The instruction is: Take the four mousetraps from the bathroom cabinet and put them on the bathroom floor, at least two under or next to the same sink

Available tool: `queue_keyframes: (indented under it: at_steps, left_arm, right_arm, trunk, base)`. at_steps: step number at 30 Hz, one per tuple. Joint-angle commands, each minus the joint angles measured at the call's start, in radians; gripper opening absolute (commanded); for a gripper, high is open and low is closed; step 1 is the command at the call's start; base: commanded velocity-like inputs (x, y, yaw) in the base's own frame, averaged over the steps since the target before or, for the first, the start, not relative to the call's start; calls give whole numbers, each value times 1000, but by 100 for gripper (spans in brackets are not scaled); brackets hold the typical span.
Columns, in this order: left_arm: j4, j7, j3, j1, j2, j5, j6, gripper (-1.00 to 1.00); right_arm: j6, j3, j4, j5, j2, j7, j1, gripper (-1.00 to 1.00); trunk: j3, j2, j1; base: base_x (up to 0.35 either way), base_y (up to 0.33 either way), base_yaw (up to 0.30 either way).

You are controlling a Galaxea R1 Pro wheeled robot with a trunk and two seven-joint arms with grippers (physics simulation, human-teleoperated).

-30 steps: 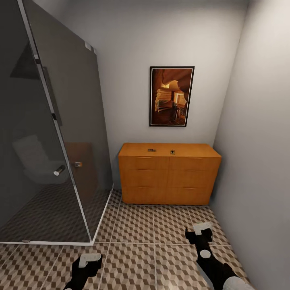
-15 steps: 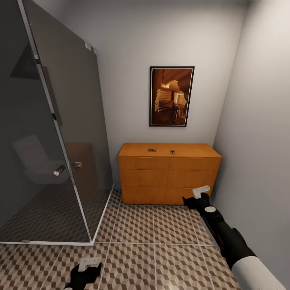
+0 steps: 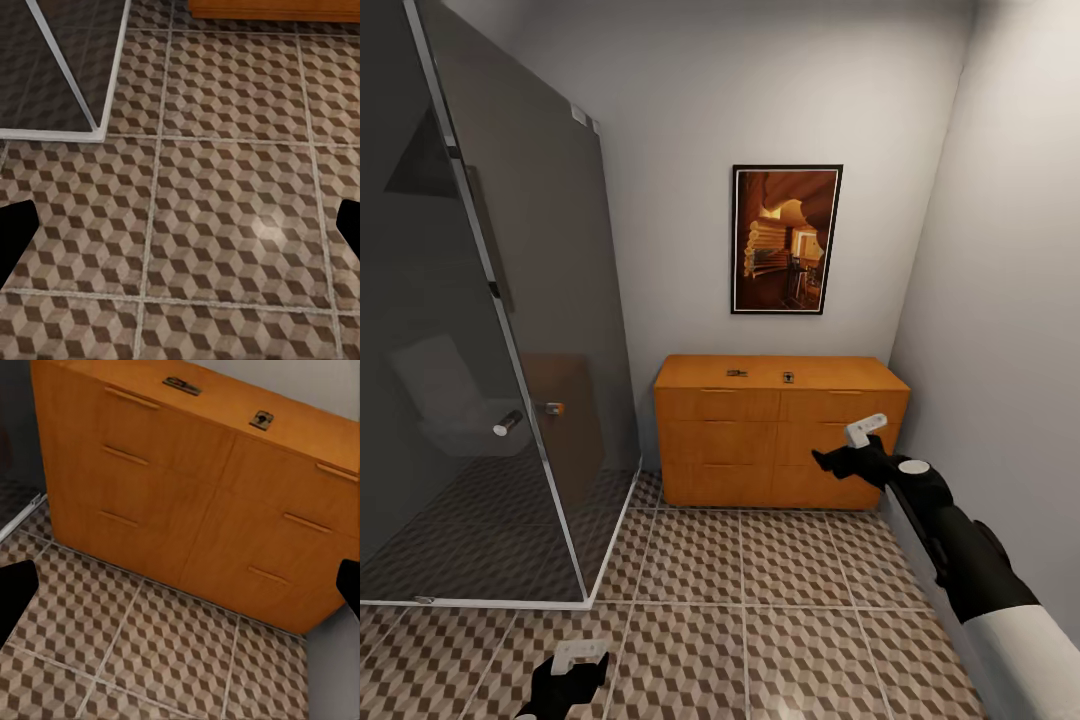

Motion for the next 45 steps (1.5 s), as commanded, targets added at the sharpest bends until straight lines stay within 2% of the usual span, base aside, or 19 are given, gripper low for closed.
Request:
queue_keyframes:
  at_steps: [1, 11, 22, 31, 45]
  left_arm:
    - [4, -2, -8, -2, 0, 10, -6, 100]
    - [4, 0, -8, -2, -3, 10, -3, 100]
    - [4, 1, -8, -2, -2, 11, 17, 100]
    - [4, 1, -8, -2, 8, 11, 20, 100]
    - [4, 1, -7, -2, 16, 11, 20, 100]
  right_arm:
    - [18, 1, -10, 5, -3, 18, -10, 100]
    - [159, 0, -71, 5, -13, 179, -98, 100]
    - [175, 5, -77, 2, -11, 214, -111, 100]
    - [176, 11, -78, 2, -7, 295, -112, 100]
    - [179, 11, -69, 5, -4, 306, -113, 100]
  trunk:
    - [-2, -2, 1]
    - [-2, -2, 1]
    - [-2, -2, 1]
    - [-2, -2, 1]
    - [-2, -2, 1]
  base:
    - [0, 0, 0]
    - [0, -116, 0]
    - [20, -280, 0]
    - [162, -190, 0]
    - [250, -26, 0]
